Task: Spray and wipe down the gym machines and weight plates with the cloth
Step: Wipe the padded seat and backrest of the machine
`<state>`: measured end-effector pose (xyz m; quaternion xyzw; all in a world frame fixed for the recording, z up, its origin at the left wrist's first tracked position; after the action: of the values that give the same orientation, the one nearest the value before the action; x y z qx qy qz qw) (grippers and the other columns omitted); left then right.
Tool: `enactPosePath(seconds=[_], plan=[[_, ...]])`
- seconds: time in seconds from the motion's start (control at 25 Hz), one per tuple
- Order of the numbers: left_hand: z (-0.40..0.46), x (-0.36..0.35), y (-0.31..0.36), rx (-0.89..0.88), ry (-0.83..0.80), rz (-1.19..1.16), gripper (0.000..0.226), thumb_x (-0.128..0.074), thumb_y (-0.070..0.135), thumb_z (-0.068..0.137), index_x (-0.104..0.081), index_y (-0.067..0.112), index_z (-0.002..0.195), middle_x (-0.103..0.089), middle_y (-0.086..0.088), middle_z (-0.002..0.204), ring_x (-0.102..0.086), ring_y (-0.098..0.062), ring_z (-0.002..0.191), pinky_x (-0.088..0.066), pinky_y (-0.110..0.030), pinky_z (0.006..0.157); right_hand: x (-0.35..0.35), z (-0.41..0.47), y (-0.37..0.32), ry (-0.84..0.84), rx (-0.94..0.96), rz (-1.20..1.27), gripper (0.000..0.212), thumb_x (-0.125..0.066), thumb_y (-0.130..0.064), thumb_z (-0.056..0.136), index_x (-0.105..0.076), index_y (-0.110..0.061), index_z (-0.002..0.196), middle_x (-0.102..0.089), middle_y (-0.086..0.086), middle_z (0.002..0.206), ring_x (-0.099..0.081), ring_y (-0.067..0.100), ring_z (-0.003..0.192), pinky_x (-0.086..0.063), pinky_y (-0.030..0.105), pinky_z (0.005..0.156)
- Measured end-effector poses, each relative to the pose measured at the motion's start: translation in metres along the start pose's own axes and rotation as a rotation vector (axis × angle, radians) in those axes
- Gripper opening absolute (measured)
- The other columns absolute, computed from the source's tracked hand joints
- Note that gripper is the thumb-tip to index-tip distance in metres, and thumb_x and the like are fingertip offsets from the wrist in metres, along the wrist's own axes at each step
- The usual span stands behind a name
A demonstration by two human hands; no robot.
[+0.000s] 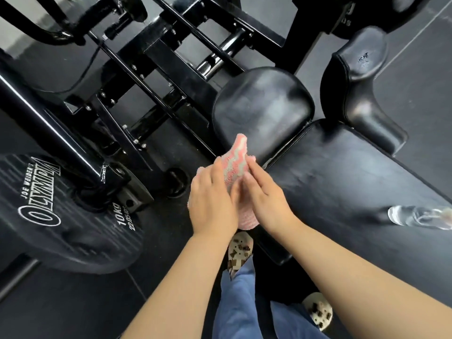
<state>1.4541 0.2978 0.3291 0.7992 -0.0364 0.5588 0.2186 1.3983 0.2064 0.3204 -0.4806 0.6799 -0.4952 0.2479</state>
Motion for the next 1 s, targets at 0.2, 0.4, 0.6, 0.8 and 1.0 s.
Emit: enactPosePath(seconds=[0.2,0.4,0.6,0.8,1.0], plan=[[0.055,0.013,0.001,-0.052,-0.342,0.031,0.046,-0.025,0.046,0.099,-0.052,0.014,0.117,-0.063,-0.007,0.111,-0.057,-0.031,0.105,-0.041,-0.035,0.081,-0.008,0.038,-0.004,-0.063,-0.168,-0.021,0.033,-0.031,-0.037,0.101,-0.064,-0.03,0.099,-0.063,-0.014,0.102,-0.051,0.003,0.101,-0.036,0.012,0.086],[0.086,0.007,0.007,0.232,-0.69,-0.308,0.06,-0.018,0.054,0.098,-0.057,0.019,0.129,-0.059,-0.004,0.127,-0.051,-0.021,0.119,-0.032,-0.026,0.088,-0.013,0.071,0.004,-0.139,-0.367,-0.069,0.058,-0.025,-0.057,0.096,-0.056,-0.022,0.13,-0.055,0.001,0.134,-0.047,0.018,0.127,-0.03,0.036,0.11],[0.052,0.007,0.005,0.05,-0.249,-0.072,0.05,-0.014,0.048,0.099,-0.055,0.029,0.122,-0.064,0.001,0.114,-0.057,-0.026,0.107,-0.039,-0.035,0.082,-0.015,0.052,0.005,-0.061,-0.31,-0.021,0.041,-0.026,-0.051,0.098,-0.062,-0.033,0.103,-0.061,-0.007,0.117,-0.049,0.017,0.12,-0.033,0.039,0.107],[-0.02,-0.037,-0.004,-0.068,0.361,-0.086,0.078,-0.063,0.021,0.087,-0.013,0.018,0.147,-0.025,-0.012,0.147,-0.034,-0.032,0.131,-0.04,-0.047,0.104,-0.021,0.01,0.009,0.044,0.02,-0.113,0.037,-0.033,-0.035,0.099,-0.041,-0.024,0.133,-0.048,-0.005,0.134,-0.033,-0.001,0.126,-0.016,0.026,0.116],[-0.056,-0.059,0.004,0.126,0.296,-0.823,0.077,-0.046,0.047,0.092,-0.005,0.012,0.147,-0.005,-0.012,0.157,-0.006,-0.023,0.145,-0.007,-0.035,0.119,-0.03,-0.003,0.01,0.015,-0.026,-0.23,0.062,-0.041,-0.032,0.098,-0.01,-0.018,0.15,-0.013,0.001,0.157,-0.004,0.009,0.144,-0.008,0.031,0.118]])
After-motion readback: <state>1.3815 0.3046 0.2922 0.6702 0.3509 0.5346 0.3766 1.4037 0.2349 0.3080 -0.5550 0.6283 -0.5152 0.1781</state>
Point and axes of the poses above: each hand's wrist, its own z-axis towards the middle knuckle, its own x-axis out of the back of the hand, y = z × x, the point moved 2 cm from there along z, towards the middle knuckle
